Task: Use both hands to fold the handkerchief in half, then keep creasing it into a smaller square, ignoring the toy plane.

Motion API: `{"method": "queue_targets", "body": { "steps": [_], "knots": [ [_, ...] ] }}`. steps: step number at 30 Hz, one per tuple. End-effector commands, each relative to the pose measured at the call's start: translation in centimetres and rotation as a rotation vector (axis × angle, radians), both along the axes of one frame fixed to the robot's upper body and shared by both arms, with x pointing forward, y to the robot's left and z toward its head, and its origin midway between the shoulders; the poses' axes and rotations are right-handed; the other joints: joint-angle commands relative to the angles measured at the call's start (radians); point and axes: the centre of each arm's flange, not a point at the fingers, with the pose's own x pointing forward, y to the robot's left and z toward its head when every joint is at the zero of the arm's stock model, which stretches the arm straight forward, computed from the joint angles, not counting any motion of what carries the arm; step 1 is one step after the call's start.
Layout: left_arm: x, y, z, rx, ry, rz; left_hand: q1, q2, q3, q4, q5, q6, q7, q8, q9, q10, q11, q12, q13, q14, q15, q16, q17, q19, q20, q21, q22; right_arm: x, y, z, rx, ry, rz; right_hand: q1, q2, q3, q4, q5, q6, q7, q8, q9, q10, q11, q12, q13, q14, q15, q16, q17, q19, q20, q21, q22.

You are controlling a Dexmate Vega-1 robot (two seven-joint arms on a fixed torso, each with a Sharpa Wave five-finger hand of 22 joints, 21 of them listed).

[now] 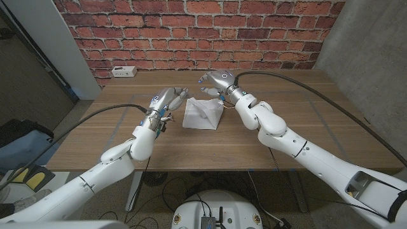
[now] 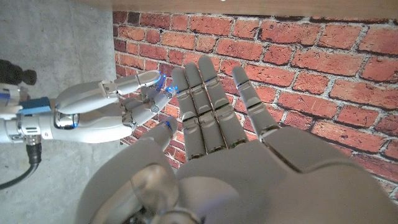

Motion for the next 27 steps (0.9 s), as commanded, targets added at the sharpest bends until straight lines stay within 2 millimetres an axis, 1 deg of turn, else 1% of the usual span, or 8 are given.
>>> {"method": "queue_targets", "body": {
  "steps": [1, 5, 7, 8, 12, 14, 19, 27],
  "knots": [
    [-0.9, 1.2, -0.2, -0.195, -0.041, -0.256, -0.01, -0.028, 0.01, -0.018, 0.004, -0.053, -0.003, -0.026, -0.015, -0.071, 0.002, -0.027, 0.004, -0.046, 0.001, -0.045, -0.014, -0.016, -0.002, 0.015, 0.002, 1.2, 0.9, -0.8, 0.107, 0.133, 0.052, -0.013, 0.002, -0.001, 0.005, 0.005, -0.01, 0.001, -0.003, 0.001, -0.008, -0.001, -0.002, 0.004, -0.012, -0.106, -0.003, 0.003, -0.005, 0.007, -0.004, 0.001],
    [-1.4, 1.2, -0.3, -0.205, -0.067, -0.264, -0.034, -0.045, 0.002, -0.023, -0.001, -0.105, 0.0, -0.053, -0.028, -0.12, 0.014, -0.058, -0.011, -0.08, 0.008, -0.082, -0.037, -0.044, 0.005, 0.015, -0.001, 1.7, 1.4, -1.0, 0.131, 0.178, 0.078, -0.022, 0.003, -0.003, 0.003, 0.003, -0.023, 0.004, -0.005, 0.002, -0.021, 0.006, -0.005, 0.004, -0.034, -0.093, -0.006, 0.011, -0.018, 0.013, -0.01, 0.001],
    [-1.5, 1.2, -0.4, -0.221, -0.084, -0.271, -0.054, -0.052, -0.005, -0.024, -0.005, -0.136, 0.012, -0.073, -0.039, -0.149, 0.019, -0.08, -0.022, -0.109, 0.014, -0.109, -0.056, -0.066, 0.008, 0.012, -0.004, 1.8, 1.7, -1.1, 0.135, 0.194, 0.085, -0.029, 0.0, -0.007, 0.004, 0.001, -0.03, 0.009, -0.005, 0.002, -0.028, 0.011, -0.006, 0.004, -0.04, -0.087, -0.006, 0.014, -0.027, 0.019, -0.015, 0.001],
    [-1.6, 1.2, -0.5, -0.231, -0.096, -0.276, -0.06, -0.054, -0.007, -0.024, -0.006, -0.146, 0.016, -0.08, -0.042, -0.164, 0.03, -0.089, -0.025, -0.116, 0.019, -0.116, -0.062, -0.073, 0.009, 0.011, -0.005, 1.8, 1.9, -1.2, 0.136, 0.199, 0.088, -0.033, -0.001, -0.009, 0.004, 0.0, -0.032, 0.01, -0.005, 0.002, -0.032, 0.012, -0.007, 0.004, -0.045, -0.086, -0.006, 0.016, -0.031, 0.022, -0.017, 0.001],
    [-1.9, 1.2, -0.5, -0.258, -0.144, -0.287, -0.077, -0.062, -0.012, -0.028, -0.009, -0.178, 0.025, -0.104, -0.053, -0.183, 0.047, -0.107, -0.036, -0.141, 0.034, -0.139, -0.082, -0.088, 0.014, 0.01, -0.01, 2.1, 2.5, -1.5, 0.133, 0.225, 0.083, -0.056, -0.009, -0.022, 0.007, -0.004, -0.043, 0.015, -0.004, 0.003, -0.051, 0.014, -0.009, 0.004, -0.067, -0.076, -0.006, 0.026, -0.047, 0.032, -0.025, 0.002],
    [-2.1, 1.2, -0.5, -0.266, -0.162, -0.296, -0.084, -0.066, -0.013, -0.032, -0.01, -0.192, 0.038, -0.116, -0.059, -0.198, 0.06, -0.117, -0.041, -0.152, 0.042, -0.15, -0.092, -0.096, 0.014, 0.009, -0.013, 2.2, 2.7, -1.6, 0.13, 0.234, 0.078, -0.071, -0.014, -0.03, 0.01, -0.006, -0.045, 0.02, -0.002, 0.003, -0.06, 0.016, -0.009, 0.005, -0.075, -0.067, -0.005, 0.03, -0.054, 0.037, -0.029, 0.002],
    [-2.5, 1.0, -0.3, -0.284, -0.197, -0.321, -0.095, -0.073, -0.015, -0.044, -0.01, -0.225, 0.053, -0.145, -0.072, -0.241, 0.095, -0.142, -0.049, -0.179, 0.072, -0.172, -0.111, -0.114, 0.017, 0.006, -0.019, 2.6, 3.0, -1.8, 0.131, 0.246, 0.059, -0.088, -0.022, -0.041, 0.009, -0.008, -0.02, 0.038, 0.01, 0.005, -0.066, 0.022, -0.006, 0.005, -0.082, -0.061, -0.001, 0.037, -0.058, 0.042, -0.032, 0.002],
    [-2.7, 0.7, 0.0, -0.291, -0.227, -0.341, -0.1, -0.077, -0.014, -0.06, -0.01, -0.231, 0.066, -0.16, -0.083, -0.263, 0.121, -0.158, -0.054, -0.211, 0.1, -0.191, -0.125, -0.13, 0.021, 0.003, -0.025, 3.4, 3.8, -2.6, 0.111, 0.22, -0.029, -0.115, -0.035, -0.058, 0.013, -0.01, -0.003, 0.051, 0.017, 0.006, -0.068, 0.024, -0.002, 0.006, -0.083, -0.054, 0.002, 0.039, -0.06, 0.049, -0.036, 0.003]
  ]
}}
